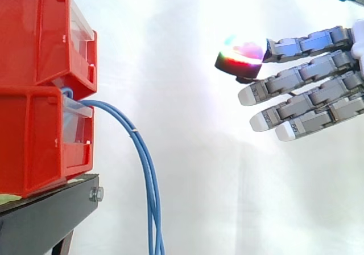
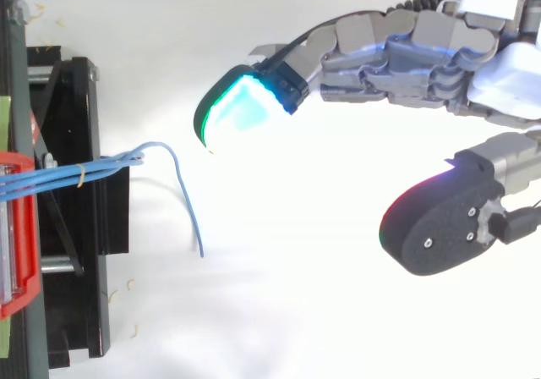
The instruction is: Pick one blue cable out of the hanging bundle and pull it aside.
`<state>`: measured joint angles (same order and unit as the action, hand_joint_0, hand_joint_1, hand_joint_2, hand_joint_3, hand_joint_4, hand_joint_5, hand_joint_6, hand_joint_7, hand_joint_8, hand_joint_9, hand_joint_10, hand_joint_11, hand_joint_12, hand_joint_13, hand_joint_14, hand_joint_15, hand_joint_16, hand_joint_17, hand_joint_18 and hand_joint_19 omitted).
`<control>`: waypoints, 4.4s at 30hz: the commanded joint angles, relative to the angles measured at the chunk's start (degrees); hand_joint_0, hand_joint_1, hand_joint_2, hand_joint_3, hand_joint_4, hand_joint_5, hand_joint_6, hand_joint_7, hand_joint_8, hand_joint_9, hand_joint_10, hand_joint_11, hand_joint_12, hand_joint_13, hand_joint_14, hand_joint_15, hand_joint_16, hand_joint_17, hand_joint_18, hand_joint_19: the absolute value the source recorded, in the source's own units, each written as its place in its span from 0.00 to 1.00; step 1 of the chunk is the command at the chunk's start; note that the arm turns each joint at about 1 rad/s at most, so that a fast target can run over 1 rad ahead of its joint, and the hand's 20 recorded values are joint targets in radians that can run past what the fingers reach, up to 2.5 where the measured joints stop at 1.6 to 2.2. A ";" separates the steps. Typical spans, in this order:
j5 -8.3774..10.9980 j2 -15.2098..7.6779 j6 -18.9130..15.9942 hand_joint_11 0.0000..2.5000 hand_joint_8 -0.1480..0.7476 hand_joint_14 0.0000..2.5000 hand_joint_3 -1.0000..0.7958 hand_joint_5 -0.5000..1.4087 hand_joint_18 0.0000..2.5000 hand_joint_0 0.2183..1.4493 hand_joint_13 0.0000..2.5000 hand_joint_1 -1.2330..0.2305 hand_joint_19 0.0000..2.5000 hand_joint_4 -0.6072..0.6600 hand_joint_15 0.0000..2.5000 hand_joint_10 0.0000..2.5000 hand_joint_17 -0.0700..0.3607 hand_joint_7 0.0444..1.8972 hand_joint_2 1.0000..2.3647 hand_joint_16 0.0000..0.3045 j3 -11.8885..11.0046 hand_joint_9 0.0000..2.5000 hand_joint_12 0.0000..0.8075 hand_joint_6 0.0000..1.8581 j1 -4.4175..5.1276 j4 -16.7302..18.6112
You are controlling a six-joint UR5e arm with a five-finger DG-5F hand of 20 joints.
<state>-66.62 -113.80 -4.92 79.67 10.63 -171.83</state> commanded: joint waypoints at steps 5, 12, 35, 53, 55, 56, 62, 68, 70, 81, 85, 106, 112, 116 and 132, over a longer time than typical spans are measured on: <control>0.00 0.07 0.00 0.00 0.37 0.00 0.28 0.14 0.00 0.19 0.00 0.39 0.07 0.58 0.04 0.00 0.50 0.29 0.00 0.21 0.05 0.06 0.43 0.27 0.01 0.00; 0.00 -0.01 0.00 0.00 0.38 0.00 0.28 0.14 0.00 0.19 0.00 0.39 0.08 0.58 0.05 0.00 0.50 0.29 0.00 0.21 -0.04 0.06 0.43 0.27 0.01 0.00; -0.44 -0.10 0.00 0.00 0.40 0.00 0.28 0.14 0.00 0.20 0.00 0.41 0.08 0.60 0.05 0.00 0.50 0.30 0.00 0.21 0.05 0.09 0.44 0.27 -0.52 -2.11; -0.44 -2.12 -0.18 0.00 0.40 0.00 0.28 0.14 0.00 0.20 0.00 0.41 0.08 0.60 0.05 0.00 0.50 0.30 0.00 0.21 0.05 0.10 0.45 0.27 -1.22 0.09; -0.44 -2.12 -0.18 0.00 0.40 0.00 0.28 0.14 0.00 0.20 0.00 0.41 0.08 0.60 0.05 0.00 0.49 0.30 0.00 0.21 0.05 0.10 0.45 0.27 -1.22 0.00; -0.61 -2.12 -0.27 0.00 0.40 0.00 0.28 0.14 0.00 0.20 0.00 0.41 0.08 0.60 0.05 0.00 0.49 0.30 0.00 0.21 0.05 0.10 0.45 0.27 -1.31 0.00; -0.44 -2.12 -0.27 0.00 0.41 0.00 0.28 0.14 0.00 0.20 0.00 0.41 0.08 0.60 0.05 0.00 0.49 0.30 0.00 0.21 0.05 0.11 0.45 0.27 -1.40 0.18; 0.00 -2.12 -0.44 0.00 0.41 0.00 0.28 0.14 0.00 0.20 0.00 0.41 0.09 0.61 0.05 0.00 0.49 0.30 0.00 0.21 0.05 0.11 0.45 0.27 -1.49 0.35; 0.00 -2.12 -0.70 0.00 0.41 0.00 0.28 0.14 0.00 0.20 0.00 0.41 0.08 0.60 0.05 0.00 0.49 0.30 0.00 0.21 0.05 0.11 0.45 0.27 -1.49 0.26; -0.18 -2.12 -1.23 0.00 0.41 0.00 0.28 0.14 0.00 0.21 0.00 0.42 0.09 0.60 0.05 0.00 0.49 0.30 0.00 0.21 0.05 0.12 0.45 0.27 -1.84 0.44; 0.09 -2.12 -1.32 0.00 0.41 0.00 0.28 0.14 0.00 0.21 0.00 0.42 0.09 0.60 0.05 0.00 0.49 0.30 0.00 0.20 0.05 0.12 0.45 0.27 -1.84 0.53; 0.26 -2.12 -2.02 0.00 0.42 0.00 0.28 0.14 0.00 0.21 0.00 0.42 0.09 0.61 0.05 0.00 0.49 0.30 0.00 0.20 -1.97 0.13 0.46 0.27 -2.28 -0.97; 1.85 -3.27 0.97 0.01 0.42 0.00 0.28 0.14 0.00 0.21 0.00 0.42 0.09 0.61 0.06 0.00 0.49 0.30 0.00 0.20 -1.97 0.13 0.46 0.27 -2.01 0.70; 3.52 -4.41 3.07 0.01 0.42 0.00 0.28 0.14 0.00 0.21 0.00 0.42 0.09 0.61 0.05 0.00 0.49 0.30 0.00 0.20 -1.97 0.14 0.46 0.27 -1.75 1.58; 6.33 -10.03 5.45 0.01 0.42 0.00 0.28 0.15 0.00 0.22 0.01 0.43 0.10 0.62 0.06 0.00 0.48 0.30 0.00 0.20 -1.97 0.15 0.46 0.27 -0.61 8.35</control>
<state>-60.59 -122.76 0.50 77.68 9.80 -164.02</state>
